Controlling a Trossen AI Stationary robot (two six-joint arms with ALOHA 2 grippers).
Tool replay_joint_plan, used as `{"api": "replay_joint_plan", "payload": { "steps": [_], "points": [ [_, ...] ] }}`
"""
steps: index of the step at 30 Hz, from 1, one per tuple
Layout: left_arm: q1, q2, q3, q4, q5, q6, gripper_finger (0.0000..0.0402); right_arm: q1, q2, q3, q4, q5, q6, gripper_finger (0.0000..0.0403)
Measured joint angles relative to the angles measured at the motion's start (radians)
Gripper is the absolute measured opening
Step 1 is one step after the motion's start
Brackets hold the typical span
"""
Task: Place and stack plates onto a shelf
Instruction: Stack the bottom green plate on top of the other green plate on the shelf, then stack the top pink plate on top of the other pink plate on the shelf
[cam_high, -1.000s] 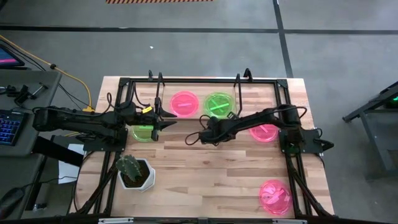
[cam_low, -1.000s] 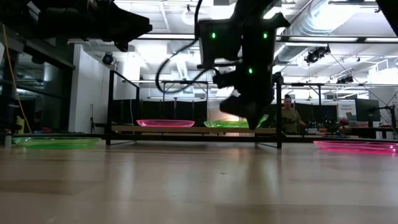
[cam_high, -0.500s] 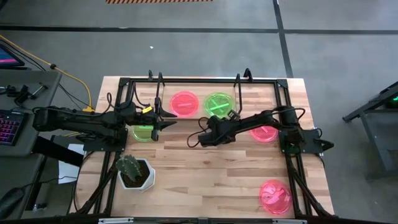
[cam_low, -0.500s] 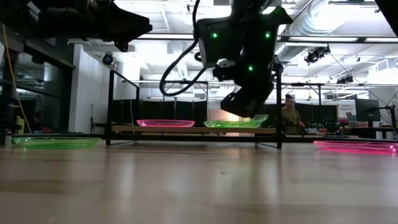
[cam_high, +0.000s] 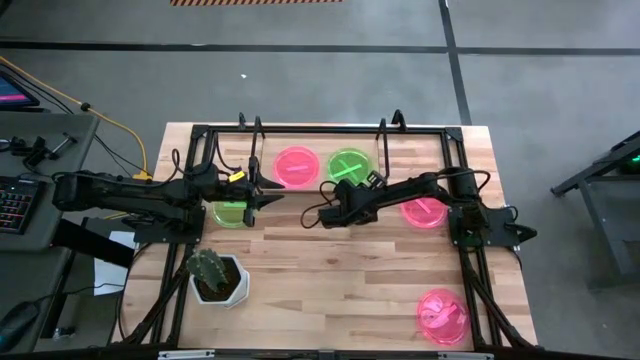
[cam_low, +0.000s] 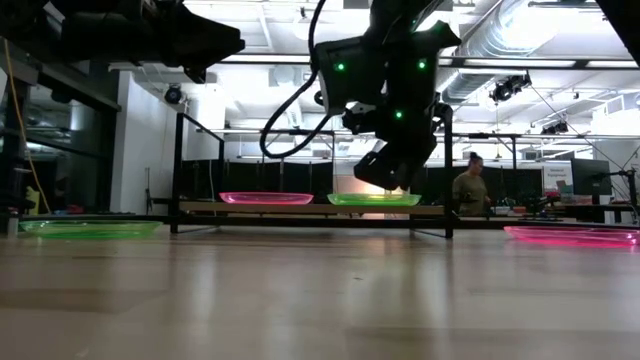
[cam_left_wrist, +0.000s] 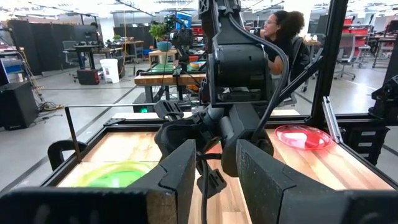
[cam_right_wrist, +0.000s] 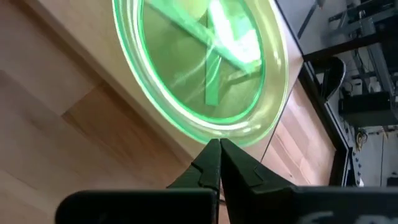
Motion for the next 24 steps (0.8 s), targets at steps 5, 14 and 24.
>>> {"api": "replay_joint_plan", "payload": {
  "steps": [5,14,24],
  "points": [
    [0.0,0.0,0.0,0.0,0.0,0.0,0.0105,0.02,-0.005,-0.001,-0.01,0.046,-0.001,0.0],
    [0.0,0.0,0.0,-0.009,0.001,-0.004,0.0105,0.157,-0.129,-0.02,-0.019,0.074,-0.105,0.0],
    [0.0,0.0,0.0,-0.008,0.002,-0.014,0.0105,0.269,-0.596,-0.464,0.47,-0.02,-0.169,0.0]
  ]
}}
